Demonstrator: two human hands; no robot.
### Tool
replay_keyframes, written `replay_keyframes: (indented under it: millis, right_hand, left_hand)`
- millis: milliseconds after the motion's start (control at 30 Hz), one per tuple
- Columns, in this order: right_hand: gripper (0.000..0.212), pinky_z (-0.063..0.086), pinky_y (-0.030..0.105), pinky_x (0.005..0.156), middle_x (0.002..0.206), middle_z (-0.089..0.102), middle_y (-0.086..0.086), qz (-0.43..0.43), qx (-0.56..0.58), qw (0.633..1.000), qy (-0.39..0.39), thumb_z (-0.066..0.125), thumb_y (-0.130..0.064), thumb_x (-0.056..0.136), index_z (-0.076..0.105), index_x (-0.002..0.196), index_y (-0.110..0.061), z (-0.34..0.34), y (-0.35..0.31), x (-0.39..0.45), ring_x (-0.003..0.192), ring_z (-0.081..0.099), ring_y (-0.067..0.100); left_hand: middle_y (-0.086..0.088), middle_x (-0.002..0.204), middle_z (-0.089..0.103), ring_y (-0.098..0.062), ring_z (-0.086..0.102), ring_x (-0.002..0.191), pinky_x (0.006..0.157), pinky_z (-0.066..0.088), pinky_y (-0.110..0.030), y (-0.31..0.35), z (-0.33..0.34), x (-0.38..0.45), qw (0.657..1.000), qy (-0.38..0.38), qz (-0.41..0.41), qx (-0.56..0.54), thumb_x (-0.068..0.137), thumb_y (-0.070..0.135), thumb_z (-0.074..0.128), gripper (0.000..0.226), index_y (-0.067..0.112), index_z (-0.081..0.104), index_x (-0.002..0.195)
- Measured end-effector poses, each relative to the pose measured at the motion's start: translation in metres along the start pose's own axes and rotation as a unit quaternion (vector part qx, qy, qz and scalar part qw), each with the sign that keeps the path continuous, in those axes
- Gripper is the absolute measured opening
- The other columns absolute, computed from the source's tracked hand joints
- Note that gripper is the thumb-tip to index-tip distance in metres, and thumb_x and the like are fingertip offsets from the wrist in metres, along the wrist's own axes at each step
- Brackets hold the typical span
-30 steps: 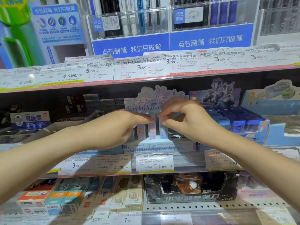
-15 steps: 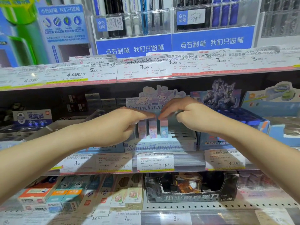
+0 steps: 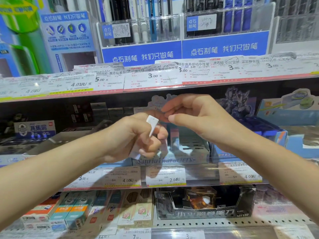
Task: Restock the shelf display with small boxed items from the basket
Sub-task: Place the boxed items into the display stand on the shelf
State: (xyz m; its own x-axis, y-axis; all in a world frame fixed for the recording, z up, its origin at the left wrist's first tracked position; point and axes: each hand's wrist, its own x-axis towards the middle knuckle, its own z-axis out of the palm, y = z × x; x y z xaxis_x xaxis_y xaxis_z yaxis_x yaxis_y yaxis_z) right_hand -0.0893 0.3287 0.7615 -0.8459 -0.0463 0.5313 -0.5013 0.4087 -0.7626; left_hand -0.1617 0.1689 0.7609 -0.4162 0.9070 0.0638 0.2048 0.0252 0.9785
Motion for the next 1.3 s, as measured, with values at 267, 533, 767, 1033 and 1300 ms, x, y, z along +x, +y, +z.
replay_keyframes:
  millis: [267, 533, 767, 1033, 1300]
  right_hand:
    - [0.011, 0.051, 0.021, 0.055, 0.075, 0.065, 0.019, 0.009, 0.007, 1.0, -0.017, 0.068, 0.002, 0.076, 0.065, 0.086, 0.003, 0.006, 0.001, -0.004, 0.058, 0.059, 0.021]
    - [0.015, 0.055, 0.027, 0.07, 0.073, 0.065, 0.001, -0.108, -0.019, 0.987, 0.119, 0.073, -0.006, 0.073, 0.061, 0.073, -0.016, -0.014, 0.02, -0.027, 0.069, 0.065, 0.014]
    - [0.004, 0.042, 0.01, 0.075, 0.08, 0.063, 0.004, -0.254, -0.22, 0.938, 0.091, 0.071, -0.001, 0.073, 0.067, 0.072, -0.003, -0.009, 0.036, -0.038, 0.078, 0.059, 0.003]
    - [0.03, 0.056, 0.032, 0.068, 0.097, 0.06, 0.001, -0.094, -0.09, 0.991, 0.022, 0.067, -0.011, 0.077, 0.056, 0.105, -0.016, -0.007, 0.028, -0.032, 0.076, 0.068, 0.012]
    - [0.043, 0.055, 0.032, 0.07, 0.105, 0.064, 0.003, -0.05, -0.106, 0.993, 0.002, 0.065, -0.003, 0.081, 0.054, 0.118, -0.022, -0.012, 0.016, -0.012, 0.07, 0.065, 0.015]
  left_hand:
    - [-0.006, 0.061, 0.052, -0.011, 0.033, 0.043, 0.046, 0.031, -0.023, -0.002, 0.003, 0.008, 0.99, -0.1, -0.02, -0.102, 0.043, 0.007, 0.049, 0.014, 0.014, 0.055, 0.053]
    - [-0.01, 0.067, 0.06, -0.016, 0.057, 0.053, 0.05, 0.054, -0.023, -0.008, -0.001, 0.005, 0.979, 0.154, -0.091, -0.102, 0.069, 0.039, 0.059, 0.039, 0.006, 0.055, 0.089]
    - [-0.017, 0.066, 0.07, -0.015, 0.068, 0.053, 0.051, 0.057, -0.018, -0.003, 0.006, 0.008, 0.953, 0.245, -0.032, -0.173, 0.08, -0.003, 0.06, 0.013, -0.006, 0.067, 0.07]
    - [-0.014, 0.063, 0.068, -0.02, 0.063, 0.05, 0.051, 0.055, -0.023, 0.001, 0.002, 0.009, 0.968, 0.234, 0.064, 0.07, 0.074, -0.004, 0.066, 0.006, 0.0, 0.062, 0.075]
    - [-0.007, 0.07, 0.067, -0.017, 0.065, 0.06, 0.06, 0.058, -0.025, 0.001, 0.006, 0.015, 0.959, 0.212, 0.136, 0.13, 0.076, 0.001, 0.07, 0.015, 0.011, 0.063, 0.086]
